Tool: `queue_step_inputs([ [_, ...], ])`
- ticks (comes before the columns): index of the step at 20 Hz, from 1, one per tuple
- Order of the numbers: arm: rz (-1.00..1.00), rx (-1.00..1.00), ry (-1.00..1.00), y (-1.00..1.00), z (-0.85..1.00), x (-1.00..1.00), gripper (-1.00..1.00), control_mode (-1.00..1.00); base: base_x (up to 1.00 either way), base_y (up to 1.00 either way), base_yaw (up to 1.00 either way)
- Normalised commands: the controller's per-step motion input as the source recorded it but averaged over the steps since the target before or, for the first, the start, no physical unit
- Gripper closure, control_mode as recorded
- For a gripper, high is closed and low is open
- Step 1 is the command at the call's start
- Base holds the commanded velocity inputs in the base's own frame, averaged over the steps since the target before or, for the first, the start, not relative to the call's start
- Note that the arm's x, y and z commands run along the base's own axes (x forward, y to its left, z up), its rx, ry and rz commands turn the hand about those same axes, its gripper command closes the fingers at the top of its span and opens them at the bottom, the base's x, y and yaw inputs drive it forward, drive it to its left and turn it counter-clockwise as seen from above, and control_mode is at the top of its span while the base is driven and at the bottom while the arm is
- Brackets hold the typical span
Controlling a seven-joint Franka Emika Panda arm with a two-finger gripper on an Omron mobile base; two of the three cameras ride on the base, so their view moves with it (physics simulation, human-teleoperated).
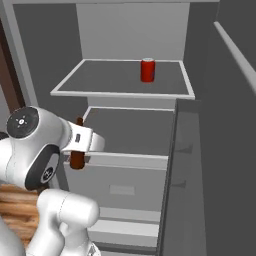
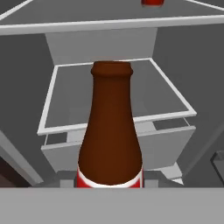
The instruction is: Open the fridge, grab two sodas, and place both sodas inside the bowl with ice on the dining counter.
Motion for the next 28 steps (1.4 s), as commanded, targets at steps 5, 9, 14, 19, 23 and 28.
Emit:
queue_step_inputs([
  [5, 0.0, -0.02, -0.02, 0.06, 0.0, -0.12, 1.0, 1.0, -0.53, 0.3, -0.06],
  [9, 0.0, 0.0, 0.0, 0.0, 0.0, 0.0, 1.0, 1.0, -0.99, 0.63, -0.23],
  [14, 0.0, 0.0, 0.0, 0.0, 0.0, 0.0, 1.0, 1.0, -0.97, 0.57, -0.33],
  [19, 0.0, 0.0, 0.0, 0.0, 0.0, 0.0, 1.0, 1.0, -0.89, 0.44, -0.42],
  [23, 0.0, 0.0, 0.0, 0.0, 0.0, 0.0, 1.0, 1.0, -0.92, 0.18, -0.48],
  [28, 0.0, 0.0, 0.0, 0.0, 0.0, 0.0, 1.0, 1.0, -0.83, -0.07, -0.43],
])
